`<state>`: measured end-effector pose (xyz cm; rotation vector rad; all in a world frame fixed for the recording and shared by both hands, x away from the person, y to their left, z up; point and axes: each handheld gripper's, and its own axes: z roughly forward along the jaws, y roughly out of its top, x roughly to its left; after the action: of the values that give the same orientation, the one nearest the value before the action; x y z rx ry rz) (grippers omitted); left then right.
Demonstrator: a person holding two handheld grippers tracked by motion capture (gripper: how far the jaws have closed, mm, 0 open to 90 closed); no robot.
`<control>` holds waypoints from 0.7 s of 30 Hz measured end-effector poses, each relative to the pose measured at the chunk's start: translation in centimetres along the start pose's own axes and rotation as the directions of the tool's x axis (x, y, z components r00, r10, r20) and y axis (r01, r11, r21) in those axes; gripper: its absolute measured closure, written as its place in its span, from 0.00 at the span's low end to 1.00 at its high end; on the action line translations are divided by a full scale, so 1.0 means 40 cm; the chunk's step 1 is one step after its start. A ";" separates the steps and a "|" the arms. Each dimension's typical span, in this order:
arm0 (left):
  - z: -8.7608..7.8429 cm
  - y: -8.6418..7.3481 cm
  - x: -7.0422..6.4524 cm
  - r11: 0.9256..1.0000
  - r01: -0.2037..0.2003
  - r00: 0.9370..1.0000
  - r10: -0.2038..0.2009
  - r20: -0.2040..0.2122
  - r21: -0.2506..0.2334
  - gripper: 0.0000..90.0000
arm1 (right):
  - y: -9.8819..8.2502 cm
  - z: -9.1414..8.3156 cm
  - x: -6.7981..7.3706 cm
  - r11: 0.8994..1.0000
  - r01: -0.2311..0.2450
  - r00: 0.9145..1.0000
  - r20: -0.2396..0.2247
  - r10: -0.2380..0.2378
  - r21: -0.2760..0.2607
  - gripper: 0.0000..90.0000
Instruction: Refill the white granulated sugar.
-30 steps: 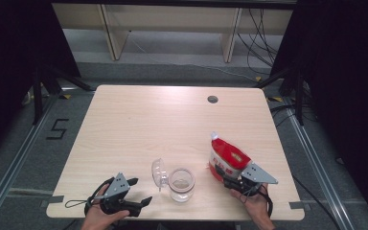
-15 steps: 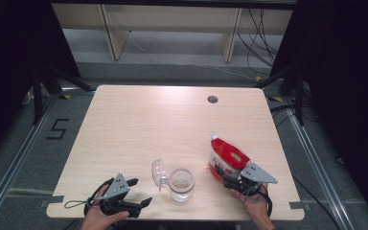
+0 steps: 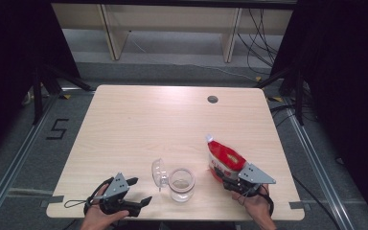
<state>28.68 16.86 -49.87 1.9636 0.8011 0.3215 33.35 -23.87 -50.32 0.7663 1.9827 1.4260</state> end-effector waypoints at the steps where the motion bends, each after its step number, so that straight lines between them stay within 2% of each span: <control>1: -0.003 0.001 0.005 1.000 -0.026 1.000 0.026 -0.003 0.011 0.20 | 0.003 0.001 0.000 1.000 0.026 1.000 0.001 -0.026 -0.008 0.52; 2: -0.006 -0.001 0.002 1.000 -0.006 1.000 0.006 -0.009 0.021 0.20 | 0.007 -0.001 0.001 0.999 0.054 0.999 -0.001 -0.054 0.002 0.52; 3: -0.007 0.000 0.003 1.000 -0.015 1.000 0.015 -0.002 0.016 0.20 | 0.011 -0.005 0.011 0.997 0.071 0.997 -0.001 -0.071 0.029 0.52; 4: -0.007 0.000 0.003 1.000 -0.015 1.000 0.015 -0.002 0.016 0.20 | 0.011 -0.005 0.011 0.997 0.071 0.997 -0.001 -0.071 0.029 0.52; 5: -0.010 0.000 0.002 1.000 -0.001 1.000 0.001 0.009 0.006 0.20 | 0.018 -0.007 0.019 0.991 0.128 0.992 0.010 -0.128 0.043 0.52; 9: -0.012 0.001 0.006 1.000 0.005 0.999 -0.005 0.041 -0.014 0.19 | 0.025 -0.014 0.033 0.987 0.148 0.989 0.004 -0.149 0.068 0.52; 10: -0.013 0.002 0.010 1.000 -0.024 0.999 0.023 0.031 0.004 0.19 | 0.028 -0.016 0.036 0.979 0.186 0.982 0.008 -0.188 0.081 0.52; 11: -0.013 0.002 0.010 1.000 -0.024 0.999 0.023 0.031 0.004 0.20 | 0.028 -0.016 0.036 0.979 0.186 0.982 0.008 -0.188 0.081 0.52; 12: -0.010 -0.001 0.003 1.000 0.006 1.000 -0.006 0.029 -0.006 0.20 | 0.034 -0.020 0.037 0.964 0.250 0.967 0.036 -0.254 0.091 0.53; 13: -0.013 -0.001 0.005 1.000 0.002 1.000 -0.001 0.024 -0.004 0.20 | 0.037 -0.021 0.038 0.961 0.263 0.963 0.039 -0.267 0.085 0.52; 14: -0.013 -0.001 0.005 1.000 0.002 1.000 -0.001 0.024 -0.004 0.20 | 0.037 -0.021 0.038 0.961 0.263 0.963 0.039 -0.267 0.085 0.52; 17: -0.016 -0.001 0.012 1.000 0.007 1.000 -0.007 0.017 -0.005 0.20 | 0.052 -0.033 0.051 0.939 0.326 0.939 0.074 -0.335 0.110 0.53; 18: -0.016 -0.001 0.012 1.000 0.007 1.000 -0.007 0.017 -0.005 0.20 | 0.057 -0.036 0.052 0.927 0.356 0.927 0.076 -0.366 0.115 0.53; 19: -0.017 -0.001 0.010 1.000 0.021 1.000 -0.021 0.022 -0.011 0.20 | 0.062 -0.041 0.054 0.920 0.374 0.919 0.088 -0.384 0.115 0.53; 20: -0.018 -0.001 0.011 1.000 0.017 1.000 -0.016 0.019 -0.011 0.20 | 0.062 -0.041 0.054 0.920 0.374 0.919 0.088 -0.384 0.115 0.53; 21: -0.018 -0.001 0.011 1.000 0.017 1.000 -0.017 0.018 -0.011 0.20 | 0.073 -0.049 0.066 0.889 0.442 0.887 0.093 -0.453 0.122 0.53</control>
<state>28.60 17.65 -49.58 1.9456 0.8022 0.2979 30.51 -22.39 -47.34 0.3812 1.9818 0.9927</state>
